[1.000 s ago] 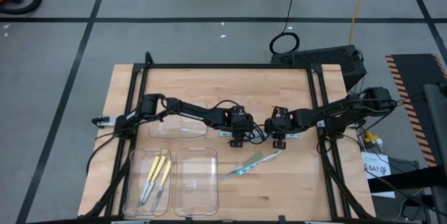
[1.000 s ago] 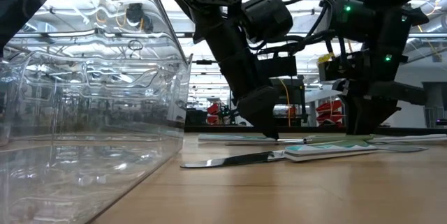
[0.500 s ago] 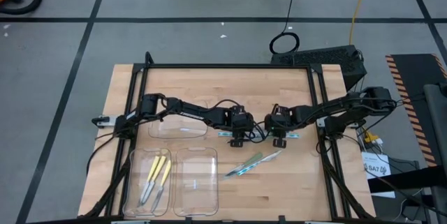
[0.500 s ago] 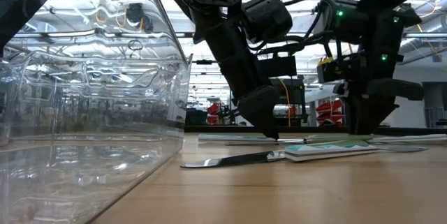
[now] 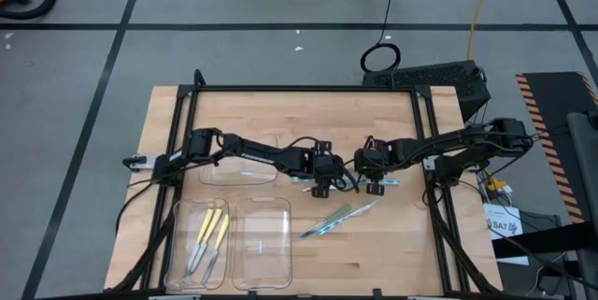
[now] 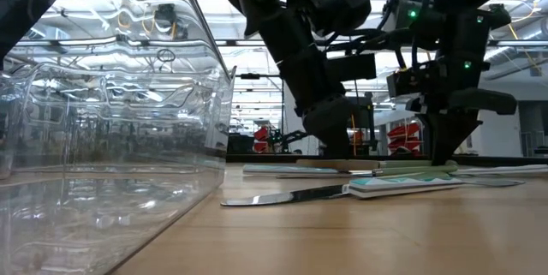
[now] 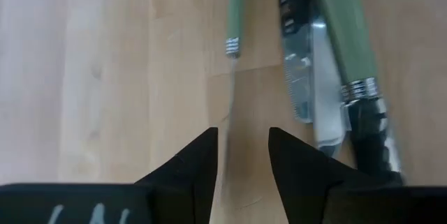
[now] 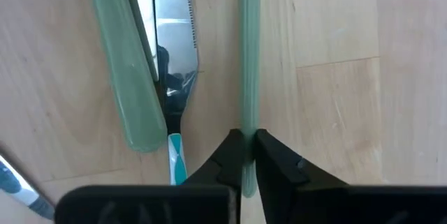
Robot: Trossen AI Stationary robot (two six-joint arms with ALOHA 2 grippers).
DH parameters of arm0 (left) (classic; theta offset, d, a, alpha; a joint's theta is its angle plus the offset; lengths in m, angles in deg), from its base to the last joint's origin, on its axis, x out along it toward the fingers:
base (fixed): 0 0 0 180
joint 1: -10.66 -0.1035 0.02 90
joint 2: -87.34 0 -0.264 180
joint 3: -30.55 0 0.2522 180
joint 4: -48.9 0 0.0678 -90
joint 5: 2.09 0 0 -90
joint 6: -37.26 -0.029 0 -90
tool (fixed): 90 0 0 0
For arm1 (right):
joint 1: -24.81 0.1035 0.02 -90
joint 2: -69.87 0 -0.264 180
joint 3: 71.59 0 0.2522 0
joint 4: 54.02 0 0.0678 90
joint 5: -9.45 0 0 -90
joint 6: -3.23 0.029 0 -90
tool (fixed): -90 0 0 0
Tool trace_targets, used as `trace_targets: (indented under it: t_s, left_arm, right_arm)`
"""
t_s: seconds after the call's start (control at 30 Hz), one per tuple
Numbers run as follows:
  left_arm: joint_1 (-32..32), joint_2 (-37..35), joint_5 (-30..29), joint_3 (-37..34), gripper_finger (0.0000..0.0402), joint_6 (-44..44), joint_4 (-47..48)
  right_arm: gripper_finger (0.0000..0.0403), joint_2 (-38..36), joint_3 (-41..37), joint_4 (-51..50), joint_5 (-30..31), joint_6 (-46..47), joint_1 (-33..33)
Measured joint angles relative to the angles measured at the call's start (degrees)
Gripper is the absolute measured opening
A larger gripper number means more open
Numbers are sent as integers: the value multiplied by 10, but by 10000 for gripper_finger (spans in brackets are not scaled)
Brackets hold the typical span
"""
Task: Sort silverware by color (type)
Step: Put the bottom green table knife into the top transparent bin
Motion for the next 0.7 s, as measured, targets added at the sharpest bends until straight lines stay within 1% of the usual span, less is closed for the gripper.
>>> trace_targets:
  t_s: [0.17, 0.33, 0.43, 0.57, 0.6, 0.7]
  left_arm:
    - [-11, 0, 1, 0, 136, -1, 1]
    - [-23, 6, 38, 1, 130, -12, 6]
    - [-24, 18, 41, 2, 100, -34, -2]
    - [-24, 19, 42, 1, 28, -46, 3]
    - [-24, 19, 41, 1, 16, -44, 1]
    - [-26, 19, 42, 1, 10, -35, 1]
  right_arm:
    - [17, 0, 0, 1, -2, -1, -2]
    - [17, 0, 0, 2, -2, -2, -2]
    - [17, 0, 0, 1, -2, -2, -2]
    - [19, -2, 1, 2, 0, -2, -2]
    - [22, -5, 4, 0, 1, -1, -1]
    - [44, -17, 14, -6, 18, 4, 3]
